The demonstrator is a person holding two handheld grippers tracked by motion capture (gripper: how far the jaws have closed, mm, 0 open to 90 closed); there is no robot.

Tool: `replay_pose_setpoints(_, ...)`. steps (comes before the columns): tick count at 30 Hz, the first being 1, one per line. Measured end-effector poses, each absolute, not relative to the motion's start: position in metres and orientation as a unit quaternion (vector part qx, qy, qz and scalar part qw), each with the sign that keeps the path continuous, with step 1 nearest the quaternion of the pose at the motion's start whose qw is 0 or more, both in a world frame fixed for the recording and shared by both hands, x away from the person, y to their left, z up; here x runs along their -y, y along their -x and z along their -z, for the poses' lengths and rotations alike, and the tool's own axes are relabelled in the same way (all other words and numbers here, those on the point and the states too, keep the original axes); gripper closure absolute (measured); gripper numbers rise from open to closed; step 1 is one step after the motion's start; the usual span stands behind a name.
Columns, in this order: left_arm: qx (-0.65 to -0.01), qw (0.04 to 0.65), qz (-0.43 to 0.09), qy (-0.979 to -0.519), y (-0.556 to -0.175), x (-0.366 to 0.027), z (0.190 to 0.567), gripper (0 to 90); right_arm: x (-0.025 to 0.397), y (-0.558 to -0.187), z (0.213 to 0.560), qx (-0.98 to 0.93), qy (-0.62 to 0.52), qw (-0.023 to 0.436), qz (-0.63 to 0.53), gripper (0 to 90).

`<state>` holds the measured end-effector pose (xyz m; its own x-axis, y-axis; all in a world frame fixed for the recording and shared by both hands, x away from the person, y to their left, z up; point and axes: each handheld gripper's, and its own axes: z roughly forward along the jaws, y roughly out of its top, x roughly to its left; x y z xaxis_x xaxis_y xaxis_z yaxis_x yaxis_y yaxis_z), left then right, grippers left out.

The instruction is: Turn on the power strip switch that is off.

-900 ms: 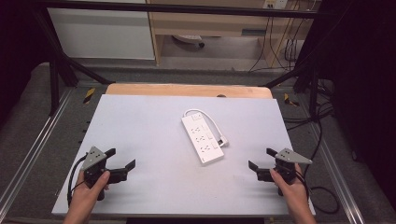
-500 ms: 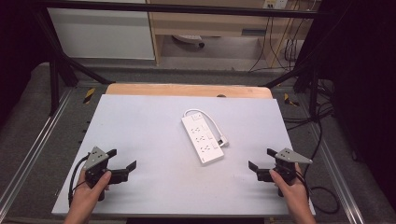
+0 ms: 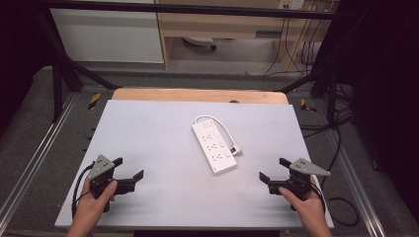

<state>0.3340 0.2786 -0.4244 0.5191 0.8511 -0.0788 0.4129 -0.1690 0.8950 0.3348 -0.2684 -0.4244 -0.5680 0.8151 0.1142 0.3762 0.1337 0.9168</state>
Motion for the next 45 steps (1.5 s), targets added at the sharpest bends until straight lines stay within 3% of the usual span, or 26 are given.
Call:
replay_pose_setpoints(8, -0.430, 0.476, -0.228, -0.732, -0.334, -0.278, 0.425, 6.9, 0.261, -0.332, 0.419, -0.725, -0.402, 0.210, -0.518, 2.6)
replay_pose_setpoints(17, -0.434, 0.472, -0.225, -0.733, -0.334, -0.278, 0.426, 7.4, 0.253, -0.327, 0.403, -0.723, -0.387, 0.204, -0.534, 15.7)
replay_pose_setpoints(22, -0.440, 0.478, -0.218, -0.728, -0.334, -0.278, 0.427, 7.5, 0.246, -0.325, 0.387, -0.729, -0.377, 0.225, -0.526, 37.4)
replay_pose_setpoints(23, -0.440, 0.477, -0.220, -0.729, -0.334, -0.278, 0.427, 7.5, 0.246, -0.325, 0.387, -0.729, -0.377, 0.225, -0.526, 37.4)
replay_pose_setpoints(24, -0.440, 0.476, -0.219, -0.729, -0.334, -0.278, 0.428, 7.6, 0.244, -0.324, 0.382, -0.728, -0.372, 0.232, -0.527, 46.9)
replay_pose_setpoints(25, -0.442, 0.476, -0.219, -0.729, -0.334, -0.278, 0.428, 7.6, 0.244, -0.324, 0.382, -0.728, -0.372, 0.232, -0.527, 46.9)
replay_pose_setpoints(27, -0.441, 0.474, -0.222, -0.729, -0.334, -0.279, 0.428, 7.6, 0.241, -0.323, 0.377, -0.731, -0.363, 0.257, -0.517, 54.3)
replay_pose_setpoints(31, -0.440, 0.472, -0.223, -0.730, -0.333, -0.279, 0.428, 7.6, 0.237, -0.325, 0.372, -0.730, -0.353, 0.263, -0.524, 66.4)
replay_pose_setpoints(45, -0.439, 0.470, -0.224, -0.732, -0.334, -0.278, 0.428, 7.7, 0.229, -0.336, 0.358, -0.724, -0.340, 0.265, -0.538, 83.1)
